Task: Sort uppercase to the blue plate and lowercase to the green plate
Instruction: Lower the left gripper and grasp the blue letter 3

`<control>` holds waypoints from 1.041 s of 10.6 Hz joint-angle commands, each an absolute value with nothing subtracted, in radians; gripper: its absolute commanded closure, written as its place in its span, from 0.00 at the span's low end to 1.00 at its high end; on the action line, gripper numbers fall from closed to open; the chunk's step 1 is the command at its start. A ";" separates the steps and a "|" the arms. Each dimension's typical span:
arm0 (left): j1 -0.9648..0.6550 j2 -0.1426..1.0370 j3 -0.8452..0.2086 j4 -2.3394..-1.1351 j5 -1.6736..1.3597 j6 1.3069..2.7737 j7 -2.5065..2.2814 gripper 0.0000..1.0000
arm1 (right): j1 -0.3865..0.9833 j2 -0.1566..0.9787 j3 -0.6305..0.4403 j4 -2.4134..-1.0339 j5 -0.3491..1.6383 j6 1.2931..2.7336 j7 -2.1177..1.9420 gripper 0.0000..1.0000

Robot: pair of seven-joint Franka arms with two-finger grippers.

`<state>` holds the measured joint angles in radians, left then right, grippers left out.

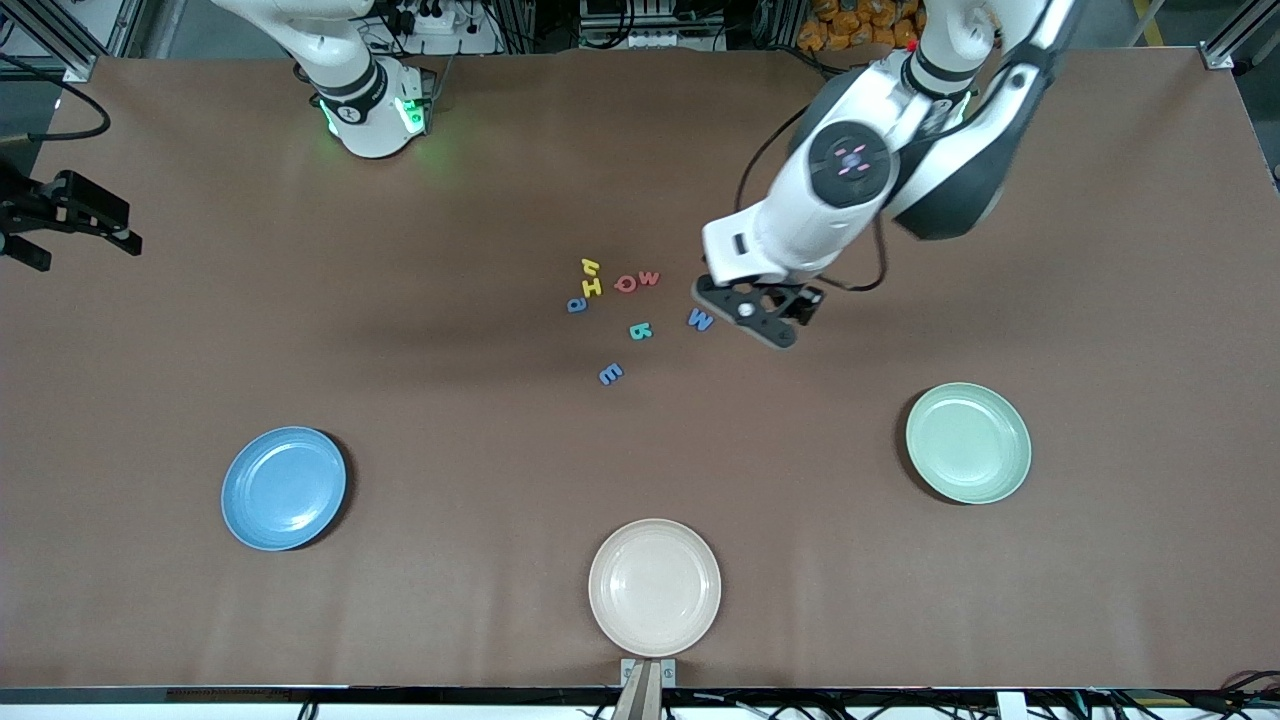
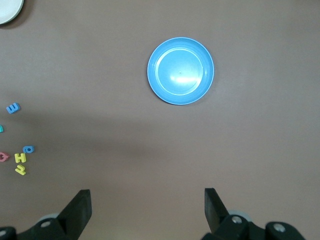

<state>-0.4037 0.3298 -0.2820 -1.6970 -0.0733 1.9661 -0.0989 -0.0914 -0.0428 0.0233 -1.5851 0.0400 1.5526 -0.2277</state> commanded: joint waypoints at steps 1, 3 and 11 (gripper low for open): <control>-0.448 0.343 -0.278 -1.769 -0.084 2.035 -0.207 0.00 | -0.100 -0.052 0.029 -1.592 0.054 1.552 -0.232 0.00; -0.506 0.400 -0.278 -1.761 -0.081 2.095 -0.270 0.00 | -0.100 -0.052 0.028 -1.592 0.054 1.551 -0.232 0.00; -0.736 0.695 -0.178 -1.516 0.058 2.359 -0.190 0.03 | -0.098 -0.051 0.029 -1.592 0.054 1.552 -0.232 0.00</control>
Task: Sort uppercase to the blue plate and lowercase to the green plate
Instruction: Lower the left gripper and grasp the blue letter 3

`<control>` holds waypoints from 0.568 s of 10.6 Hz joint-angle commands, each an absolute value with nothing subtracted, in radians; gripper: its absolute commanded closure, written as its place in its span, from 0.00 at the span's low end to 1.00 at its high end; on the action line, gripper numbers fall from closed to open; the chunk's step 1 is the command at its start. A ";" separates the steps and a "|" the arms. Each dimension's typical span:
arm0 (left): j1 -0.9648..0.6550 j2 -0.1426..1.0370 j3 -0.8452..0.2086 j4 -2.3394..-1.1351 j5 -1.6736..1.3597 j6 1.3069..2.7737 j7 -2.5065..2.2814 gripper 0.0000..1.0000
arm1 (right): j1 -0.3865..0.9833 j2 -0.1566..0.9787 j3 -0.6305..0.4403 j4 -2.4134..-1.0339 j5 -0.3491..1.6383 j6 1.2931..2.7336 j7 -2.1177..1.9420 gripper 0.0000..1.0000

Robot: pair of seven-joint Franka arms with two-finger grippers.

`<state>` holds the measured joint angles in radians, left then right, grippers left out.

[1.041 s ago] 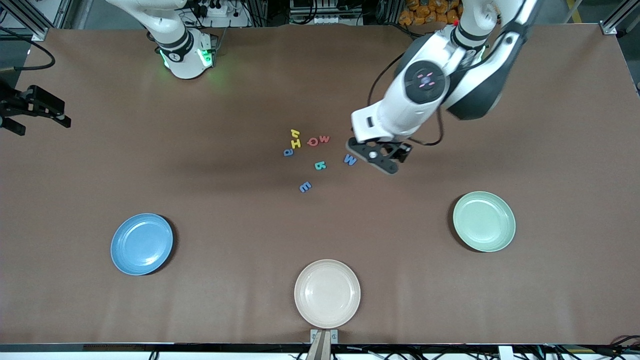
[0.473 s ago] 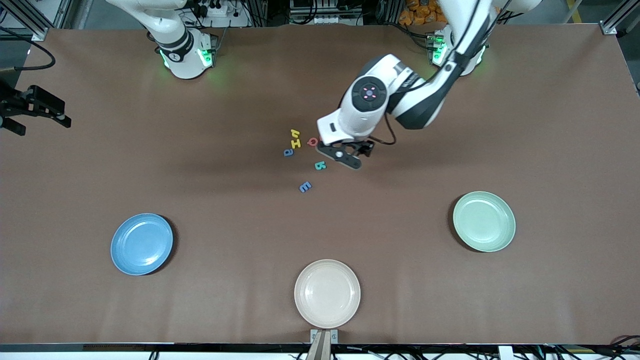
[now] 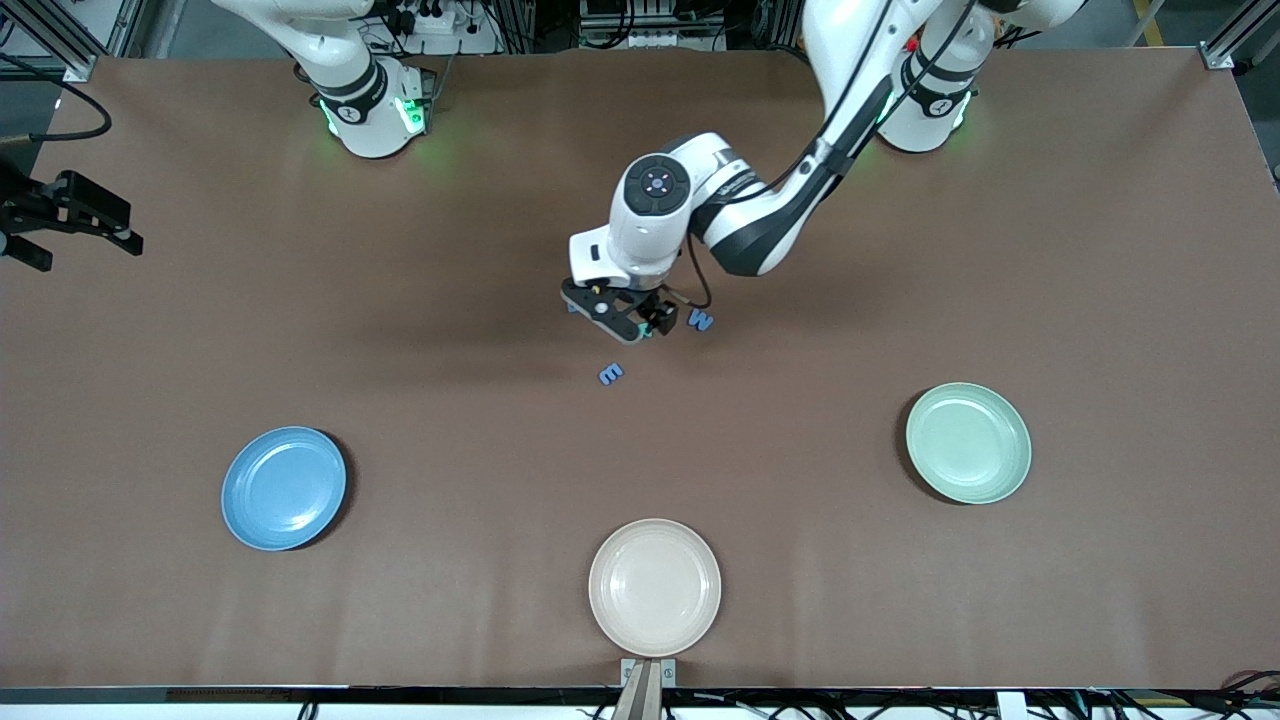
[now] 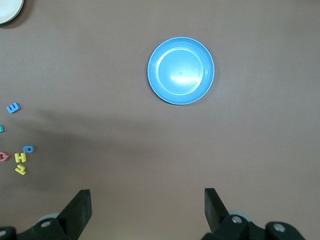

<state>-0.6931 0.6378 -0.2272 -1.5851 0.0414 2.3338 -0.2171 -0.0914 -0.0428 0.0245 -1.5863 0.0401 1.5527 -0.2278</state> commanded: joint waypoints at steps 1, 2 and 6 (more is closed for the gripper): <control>-0.753 0.724 -0.172 -1.493 0.058 2.365 -0.201 0.05 | -0.098 -0.051 0.029 -1.592 0.054 1.554 -0.232 0.00; -0.762 0.742 -0.146 -1.485 0.058 2.385 -0.187 0.08 | -0.098 -0.051 0.029 -1.592 0.054 1.552 -0.232 0.00; -0.807 0.834 -0.100 -1.425 0.057 2.465 -0.195 0.18 | -0.098 -0.051 0.028 -1.592 0.054 1.552 -0.232 0.00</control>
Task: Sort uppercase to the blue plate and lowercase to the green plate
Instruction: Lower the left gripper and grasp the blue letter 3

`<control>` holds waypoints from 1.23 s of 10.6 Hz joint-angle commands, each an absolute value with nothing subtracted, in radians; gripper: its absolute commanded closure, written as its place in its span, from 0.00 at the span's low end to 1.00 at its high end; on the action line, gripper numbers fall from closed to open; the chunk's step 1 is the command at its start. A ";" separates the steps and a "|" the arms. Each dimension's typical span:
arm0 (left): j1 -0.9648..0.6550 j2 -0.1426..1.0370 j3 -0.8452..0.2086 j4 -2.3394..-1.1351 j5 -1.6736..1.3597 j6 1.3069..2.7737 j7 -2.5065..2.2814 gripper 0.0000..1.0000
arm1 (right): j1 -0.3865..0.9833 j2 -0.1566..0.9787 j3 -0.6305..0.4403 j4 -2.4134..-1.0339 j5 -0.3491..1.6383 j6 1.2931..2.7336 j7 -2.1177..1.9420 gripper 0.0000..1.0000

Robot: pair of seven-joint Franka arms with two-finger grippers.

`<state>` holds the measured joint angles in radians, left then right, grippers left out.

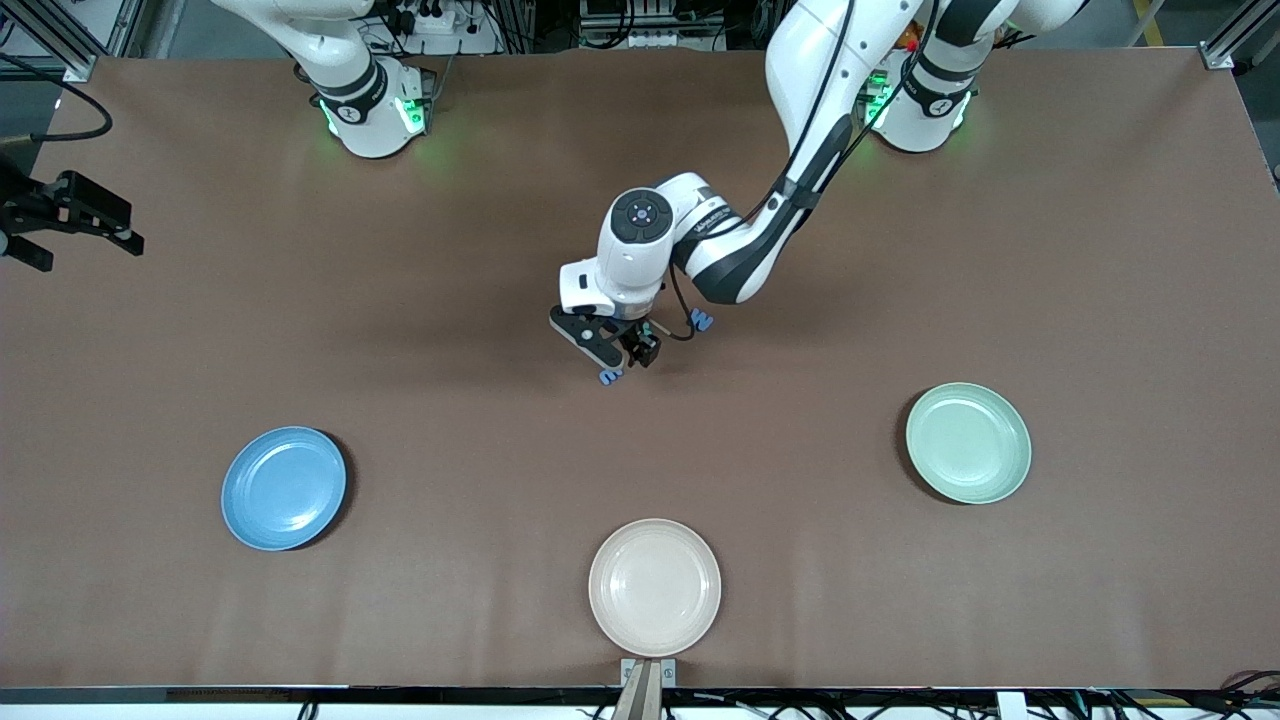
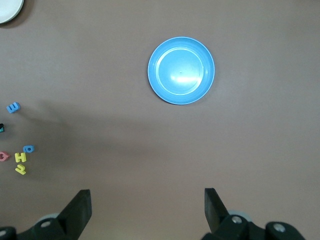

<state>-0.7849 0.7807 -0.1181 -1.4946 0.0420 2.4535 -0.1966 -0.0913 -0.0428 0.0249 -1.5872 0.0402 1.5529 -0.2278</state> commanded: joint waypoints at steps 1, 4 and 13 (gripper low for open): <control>-0.827 0.859 -0.080 -1.399 0.058 2.468 -0.195 0.22 | -0.098 -0.052 0.029 -1.592 0.054 1.551 -0.232 0.00; -0.853 0.893 -0.041 -1.384 0.058 2.496 -0.184 0.27 | -0.098 -0.052 0.029 -1.594 0.054 1.549 -0.232 0.00; -0.873 0.928 -0.023 -1.387 0.063 2.510 -0.130 0.43 | -0.097 -0.052 0.029 -1.594 0.054 1.549 -0.232 0.00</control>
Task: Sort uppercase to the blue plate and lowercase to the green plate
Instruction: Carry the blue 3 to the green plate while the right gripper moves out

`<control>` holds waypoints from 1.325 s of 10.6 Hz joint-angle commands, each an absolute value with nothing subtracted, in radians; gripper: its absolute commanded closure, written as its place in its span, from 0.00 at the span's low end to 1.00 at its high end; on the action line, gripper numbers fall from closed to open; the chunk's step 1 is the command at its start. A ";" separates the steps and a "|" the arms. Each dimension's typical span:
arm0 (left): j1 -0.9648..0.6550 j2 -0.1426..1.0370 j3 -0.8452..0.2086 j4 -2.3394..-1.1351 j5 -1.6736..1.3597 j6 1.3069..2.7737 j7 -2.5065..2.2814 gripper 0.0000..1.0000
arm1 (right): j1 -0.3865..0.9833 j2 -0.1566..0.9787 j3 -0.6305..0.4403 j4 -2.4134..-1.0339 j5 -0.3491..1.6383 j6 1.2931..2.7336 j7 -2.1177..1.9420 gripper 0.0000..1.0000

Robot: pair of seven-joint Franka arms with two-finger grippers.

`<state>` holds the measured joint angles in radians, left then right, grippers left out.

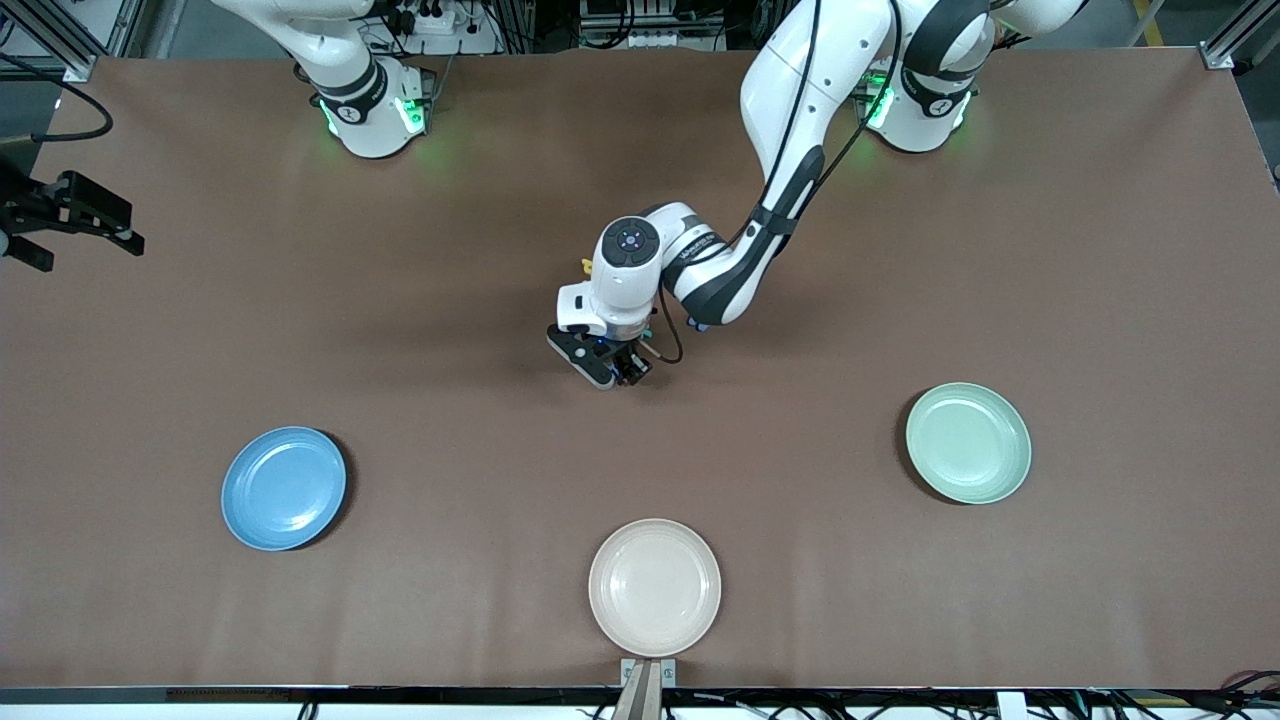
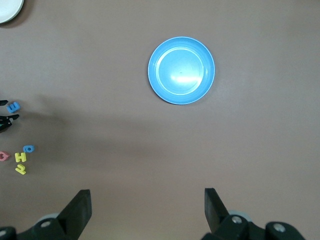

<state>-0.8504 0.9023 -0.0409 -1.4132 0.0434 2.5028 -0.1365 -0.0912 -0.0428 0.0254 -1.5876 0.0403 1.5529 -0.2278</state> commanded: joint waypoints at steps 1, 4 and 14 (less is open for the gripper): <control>-0.882 0.933 -0.018 -1.387 0.064 2.510 -0.130 0.43 | -0.097 -0.052 0.029 -1.594 0.054 1.549 -0.232 0.00; -0.884 0.933 -0.009 -1.385 0.064 2.513 -0.126 0.80 | -0.097 -0.052 0.029 -1.594 0.054 1.549 -0.232 0.00; -0.676 0.646 0.003 -1.408 0.026 2.265 -0.118 1.00 | -0.049 -0.046 0.032 -1.637 0.057 1.555 -0.232 0.00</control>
<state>-0.7466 0.7546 0.0206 -1.3632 0.0409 2.3804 -0.1366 -0.0766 -0.0398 0.0286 -1.6036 0.0451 1.5508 -0.2299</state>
